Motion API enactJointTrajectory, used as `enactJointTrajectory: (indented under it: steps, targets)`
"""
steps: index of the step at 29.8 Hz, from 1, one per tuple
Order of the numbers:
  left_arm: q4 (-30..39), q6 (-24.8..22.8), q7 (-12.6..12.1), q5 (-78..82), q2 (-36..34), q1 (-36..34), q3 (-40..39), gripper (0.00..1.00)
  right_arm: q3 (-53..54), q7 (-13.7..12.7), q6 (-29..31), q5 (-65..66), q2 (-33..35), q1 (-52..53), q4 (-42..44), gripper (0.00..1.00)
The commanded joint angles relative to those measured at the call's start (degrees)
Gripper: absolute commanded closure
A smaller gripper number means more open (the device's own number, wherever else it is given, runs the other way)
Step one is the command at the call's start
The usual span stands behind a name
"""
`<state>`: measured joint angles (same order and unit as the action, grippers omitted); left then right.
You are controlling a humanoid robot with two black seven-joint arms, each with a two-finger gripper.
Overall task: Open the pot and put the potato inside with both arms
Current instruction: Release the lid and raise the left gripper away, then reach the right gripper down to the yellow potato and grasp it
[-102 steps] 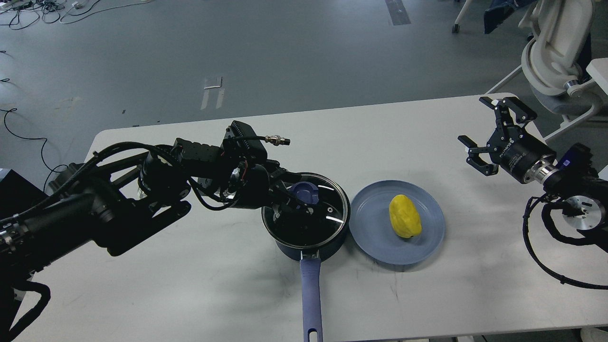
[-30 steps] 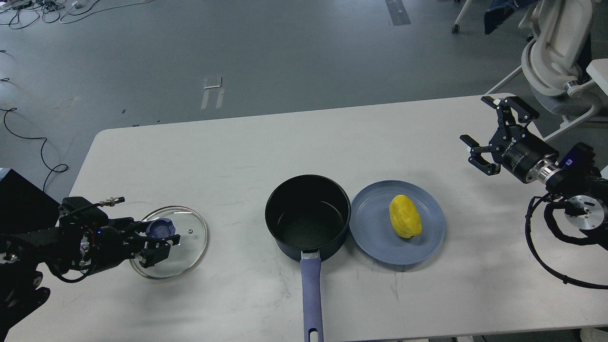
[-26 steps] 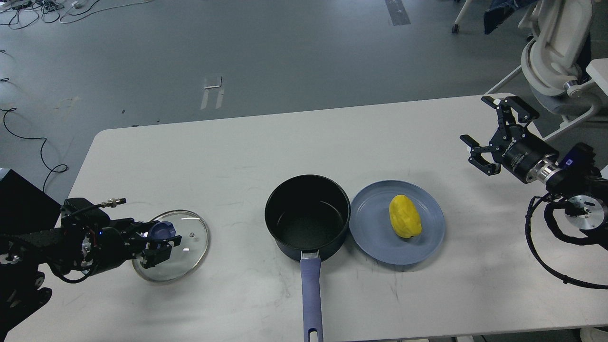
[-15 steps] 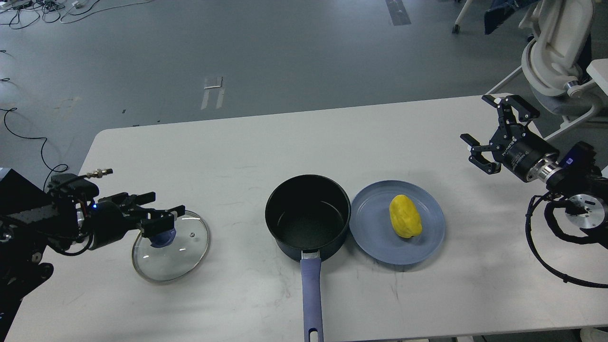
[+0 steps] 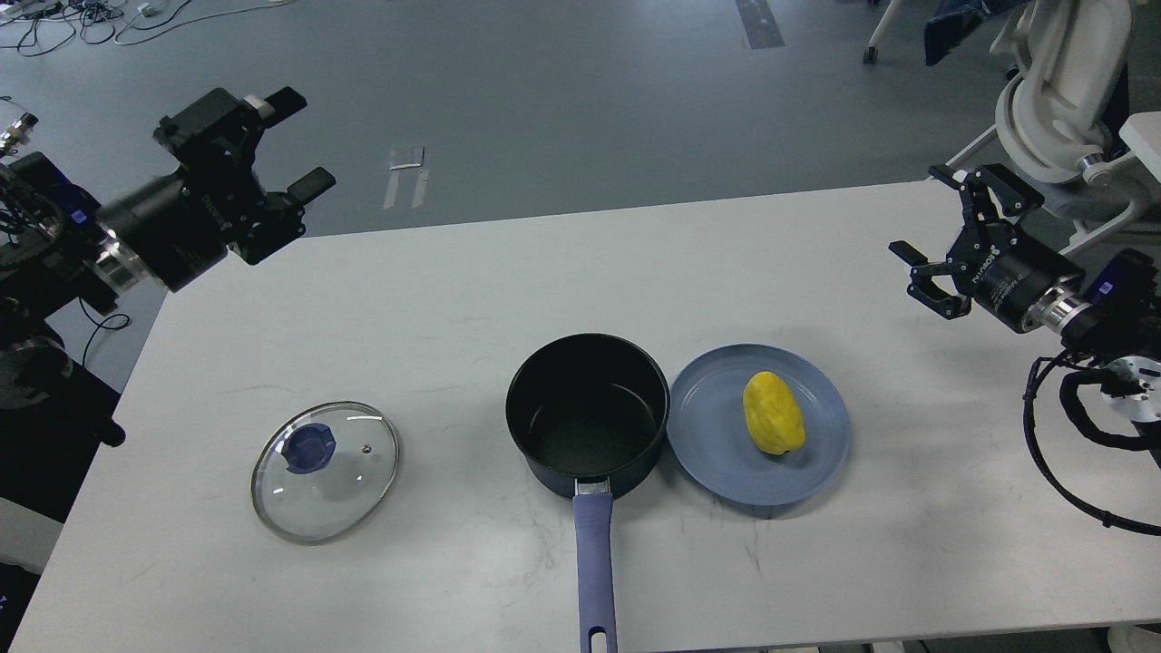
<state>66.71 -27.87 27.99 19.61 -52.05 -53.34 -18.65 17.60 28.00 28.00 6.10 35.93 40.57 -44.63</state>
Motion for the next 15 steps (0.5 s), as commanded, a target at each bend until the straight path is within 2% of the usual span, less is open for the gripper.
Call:
enactJointTrajectory:
  steps: [1,4,5,8,10,12,15]
  targets:
    - [-0.53,0.01,0.01,-1.07,1.95,0.52,-0.95,0.02,-3.44,0.0,0.0,17.03,5.45,5.98,-5.27,0.01]
    - [-0.71,-0.13,0.01,-0.98,2.57,0.7,-0.95,0.02,-7.48,0.0,0.0,30.85,9.85,13.89,-9.58,0.01]
    - [-0.71,-0.13,0.01,-0.98,2.57,0.7,-0.95,0.02,-7.5,0.0,0.0,30.9,9.87,13.92,-9.6,0.01]
    - [-0.71,-0.13,0.01,-0.98,3.54,0.7,-0.95,0.02,-12.76,0.0,0.0,41.69,12.5,23.3,-14.59,0.01]
    - [-0.71,-0.13,0.01,-0.98,3.8,0.7,-0.95,0.02,-18.89,0.0,0.0,49.24,12.33,31.72,-18.37,0.01]
    - [-0.71,-0.13,0.01,-0.98,4.06,0.7,-1.04,0.02,-22.14,0.0,0.0,51.62,11.8,35.76,-19.69,0.01]
    - [-0.71,-0.13,0.01,-0.89,4.42,0.7,-1.04,0.02,-32.15,0.0,0.0,55.58,7.08,44.3,-22.94,0.0]
